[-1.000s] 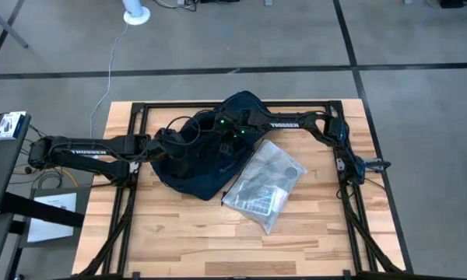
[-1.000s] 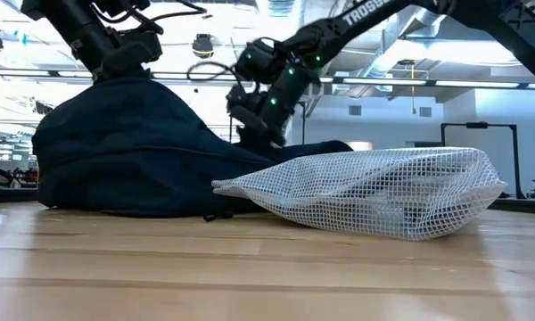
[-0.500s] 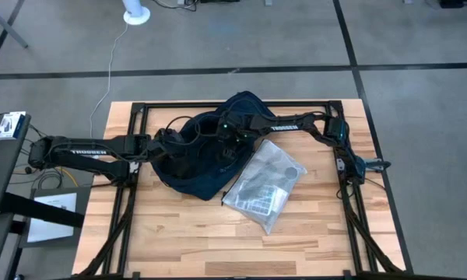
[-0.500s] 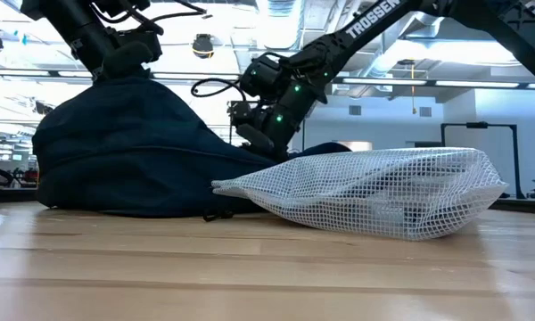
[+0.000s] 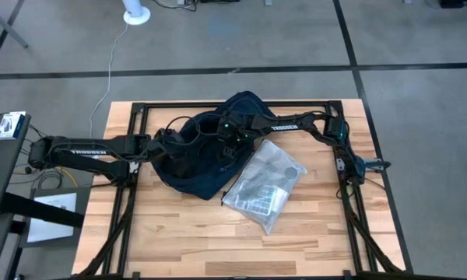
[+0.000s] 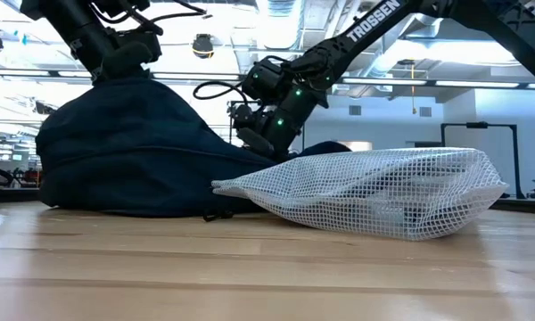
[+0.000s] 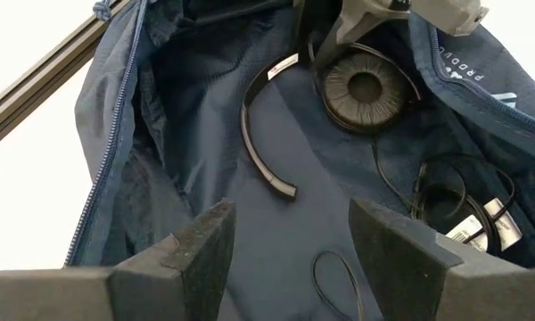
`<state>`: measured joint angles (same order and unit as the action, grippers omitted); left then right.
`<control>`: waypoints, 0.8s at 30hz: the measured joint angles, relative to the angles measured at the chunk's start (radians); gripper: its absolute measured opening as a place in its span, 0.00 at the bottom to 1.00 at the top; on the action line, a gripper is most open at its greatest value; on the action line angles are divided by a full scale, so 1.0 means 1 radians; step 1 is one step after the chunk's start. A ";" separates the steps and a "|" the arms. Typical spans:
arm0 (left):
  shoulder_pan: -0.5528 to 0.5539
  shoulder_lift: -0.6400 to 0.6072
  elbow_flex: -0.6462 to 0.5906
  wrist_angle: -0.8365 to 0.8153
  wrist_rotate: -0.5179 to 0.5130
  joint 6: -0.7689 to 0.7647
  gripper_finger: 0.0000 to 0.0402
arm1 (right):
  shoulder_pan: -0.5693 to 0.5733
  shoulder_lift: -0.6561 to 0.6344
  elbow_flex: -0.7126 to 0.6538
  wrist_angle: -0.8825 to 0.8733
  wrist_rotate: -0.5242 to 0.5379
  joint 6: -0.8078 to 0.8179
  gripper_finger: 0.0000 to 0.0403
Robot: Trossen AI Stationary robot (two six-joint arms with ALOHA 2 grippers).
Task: Unpack backpack
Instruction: Remove the black headphones from the dark blue backpack
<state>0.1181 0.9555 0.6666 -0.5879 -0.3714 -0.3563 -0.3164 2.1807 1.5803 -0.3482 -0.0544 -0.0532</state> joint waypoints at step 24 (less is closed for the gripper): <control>0.000 0.000 0.000 0.001 0.000 -0.004 0.52 | 0.004 0.000 0.000 0.031 0.027 -0.214 0.37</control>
<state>0.1181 0.9555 0.6666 -0.5873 -0.3714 -0.3599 -0.3124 2.1807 1.5803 -0.3176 -0.0269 -0.2668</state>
